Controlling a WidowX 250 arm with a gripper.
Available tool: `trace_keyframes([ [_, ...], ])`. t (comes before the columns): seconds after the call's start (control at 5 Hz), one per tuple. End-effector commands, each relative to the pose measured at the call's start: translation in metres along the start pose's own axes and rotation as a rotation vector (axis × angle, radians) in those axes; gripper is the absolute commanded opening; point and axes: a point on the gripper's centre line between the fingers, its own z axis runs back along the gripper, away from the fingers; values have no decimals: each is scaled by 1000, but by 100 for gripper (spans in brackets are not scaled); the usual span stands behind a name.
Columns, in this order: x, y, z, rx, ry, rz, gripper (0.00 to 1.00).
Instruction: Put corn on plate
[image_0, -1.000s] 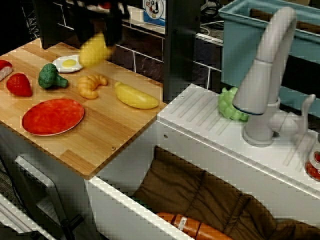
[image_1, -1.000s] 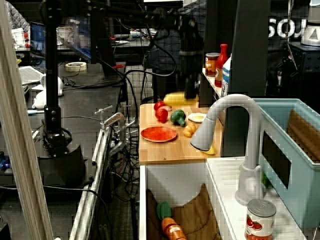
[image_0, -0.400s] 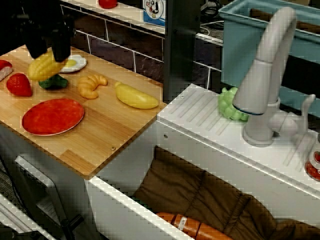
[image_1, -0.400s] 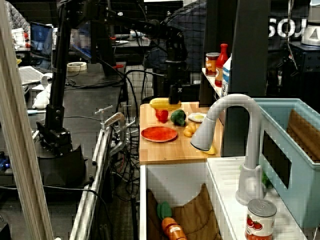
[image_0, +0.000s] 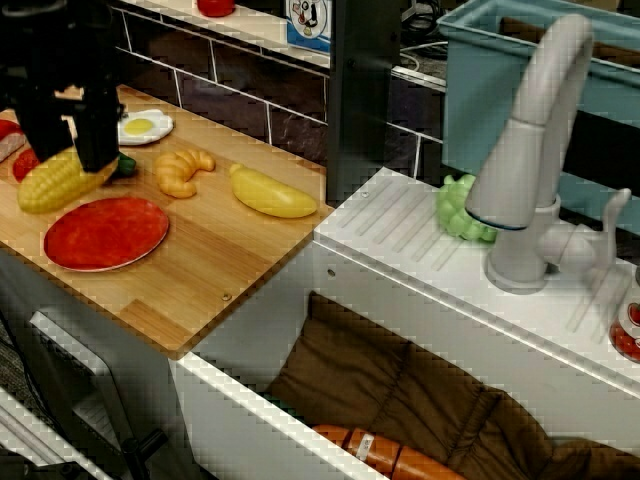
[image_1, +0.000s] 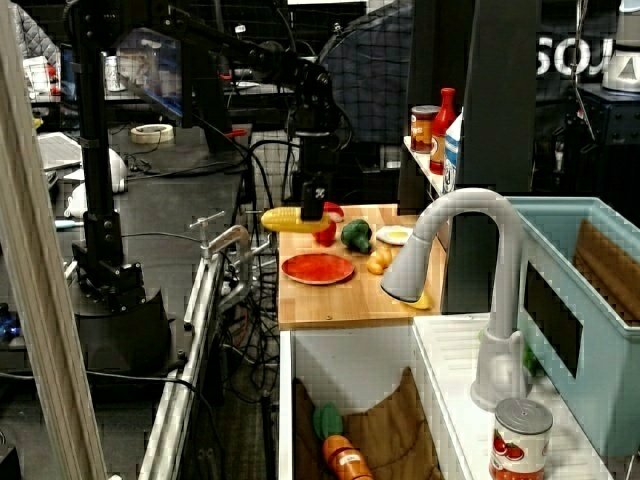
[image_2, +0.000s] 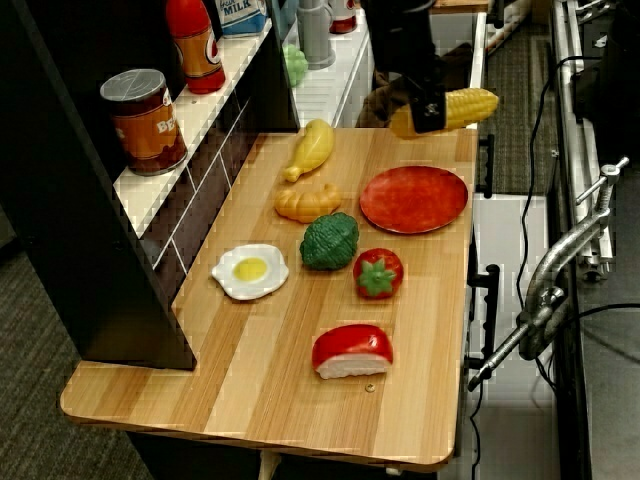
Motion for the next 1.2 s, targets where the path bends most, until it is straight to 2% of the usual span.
trace_keyframes([
  [0.0, 20, 4, -5, 59, -67, 55, 0],
  [0.4, 32, 9, -14, 81, -76, 82, 0],
  [0.6, 33, 11, -17, 101, -62, 100, 47],
  [0.8, 33, 11, -17, 101, -62, 100, 100],
  [1.0, 33, 11, -17, 101, -62, 100, 100],
])
